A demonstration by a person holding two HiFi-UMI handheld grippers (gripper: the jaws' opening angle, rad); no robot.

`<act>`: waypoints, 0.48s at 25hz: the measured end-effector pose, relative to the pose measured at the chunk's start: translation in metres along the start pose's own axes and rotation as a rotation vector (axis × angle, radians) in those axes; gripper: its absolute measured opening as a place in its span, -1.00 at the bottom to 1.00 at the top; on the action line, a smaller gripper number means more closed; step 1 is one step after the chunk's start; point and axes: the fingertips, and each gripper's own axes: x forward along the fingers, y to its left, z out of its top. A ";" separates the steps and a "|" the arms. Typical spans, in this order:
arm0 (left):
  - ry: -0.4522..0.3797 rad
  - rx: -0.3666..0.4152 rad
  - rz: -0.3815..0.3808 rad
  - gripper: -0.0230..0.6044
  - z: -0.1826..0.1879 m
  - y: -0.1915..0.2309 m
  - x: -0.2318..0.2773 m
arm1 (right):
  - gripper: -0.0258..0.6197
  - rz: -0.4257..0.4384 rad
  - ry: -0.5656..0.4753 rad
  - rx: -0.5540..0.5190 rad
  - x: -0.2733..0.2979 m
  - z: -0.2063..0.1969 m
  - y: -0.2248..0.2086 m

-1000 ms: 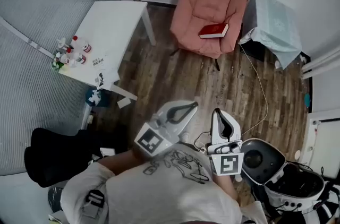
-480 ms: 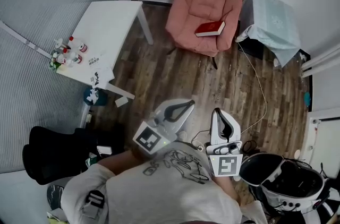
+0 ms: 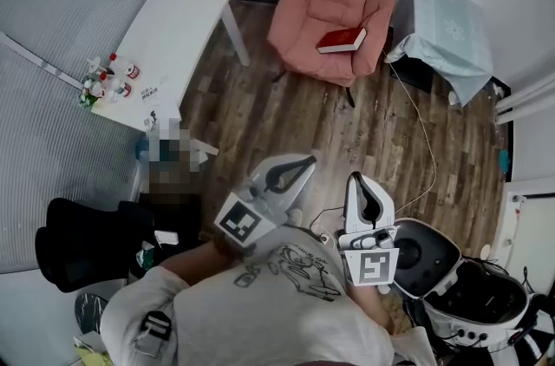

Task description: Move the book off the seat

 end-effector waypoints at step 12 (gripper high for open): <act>0.005 -0.019 0.002 -0.92 -0.016 0.056 0.027 | -0.90 0.011 0.026 0.024 0.061 -0.024 -0.016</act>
